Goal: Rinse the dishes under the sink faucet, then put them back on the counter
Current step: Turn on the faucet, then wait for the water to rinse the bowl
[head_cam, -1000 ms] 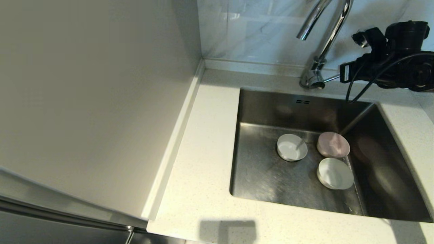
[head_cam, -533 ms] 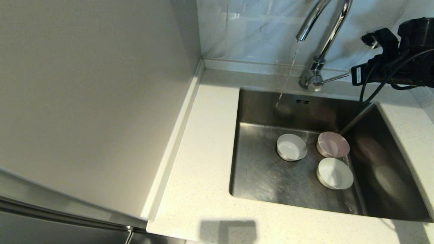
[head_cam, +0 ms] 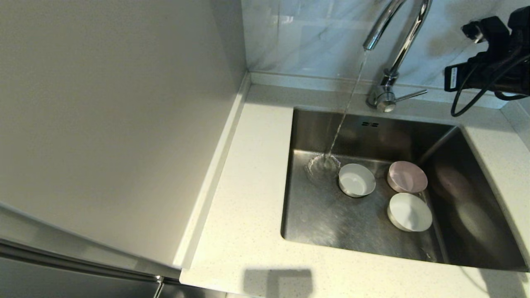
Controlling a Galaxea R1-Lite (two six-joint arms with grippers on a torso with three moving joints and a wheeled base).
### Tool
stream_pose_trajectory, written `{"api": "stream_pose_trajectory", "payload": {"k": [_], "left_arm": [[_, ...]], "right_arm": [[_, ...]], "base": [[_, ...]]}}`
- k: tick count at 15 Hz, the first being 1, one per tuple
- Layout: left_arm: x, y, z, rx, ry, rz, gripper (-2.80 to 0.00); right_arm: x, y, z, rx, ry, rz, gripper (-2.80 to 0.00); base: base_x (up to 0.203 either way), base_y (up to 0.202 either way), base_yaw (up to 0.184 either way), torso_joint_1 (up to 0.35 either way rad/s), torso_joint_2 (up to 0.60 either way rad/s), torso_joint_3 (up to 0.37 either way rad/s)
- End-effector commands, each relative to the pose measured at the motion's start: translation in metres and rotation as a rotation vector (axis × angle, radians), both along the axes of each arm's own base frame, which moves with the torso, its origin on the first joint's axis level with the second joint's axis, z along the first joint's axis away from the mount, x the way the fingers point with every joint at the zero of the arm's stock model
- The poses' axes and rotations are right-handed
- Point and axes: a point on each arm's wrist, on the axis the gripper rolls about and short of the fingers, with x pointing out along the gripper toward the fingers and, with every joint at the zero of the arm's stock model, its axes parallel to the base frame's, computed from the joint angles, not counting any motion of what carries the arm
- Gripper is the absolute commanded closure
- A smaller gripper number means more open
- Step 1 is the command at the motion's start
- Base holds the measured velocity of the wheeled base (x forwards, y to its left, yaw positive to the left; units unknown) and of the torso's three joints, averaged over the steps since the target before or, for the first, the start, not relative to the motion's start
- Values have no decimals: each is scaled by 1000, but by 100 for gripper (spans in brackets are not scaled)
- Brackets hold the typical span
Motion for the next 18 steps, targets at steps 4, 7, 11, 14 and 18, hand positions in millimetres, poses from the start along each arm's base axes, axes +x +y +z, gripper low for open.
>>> {"api": "stream_pose_trajectory", "payload": {"k": [4,7,11,14,18], "left_arm": [[0,0,0,0,-3,1,0],[0,0,0,0,-3,1,0],[0,0,0,0,-3,1,0],[0,0,0,0,-3,1,0],[0,0,0,0,-3,1,0]], "right_arm": [[-90,9,-2,141,66,-45,0],[-180,24,-41,171,167,-42,0],[-298,45,-117,155,201,15,0],[-353,52,-173,136,140,86,0],[-391,52,-230,156,26,138,0]], "base": [[0,0,0,0,0,0],[0,0,0,0,0,0],[0,0,0,0,0,0],[0,0,0,0,0,0],[0,0,0,0,0,0]]}}
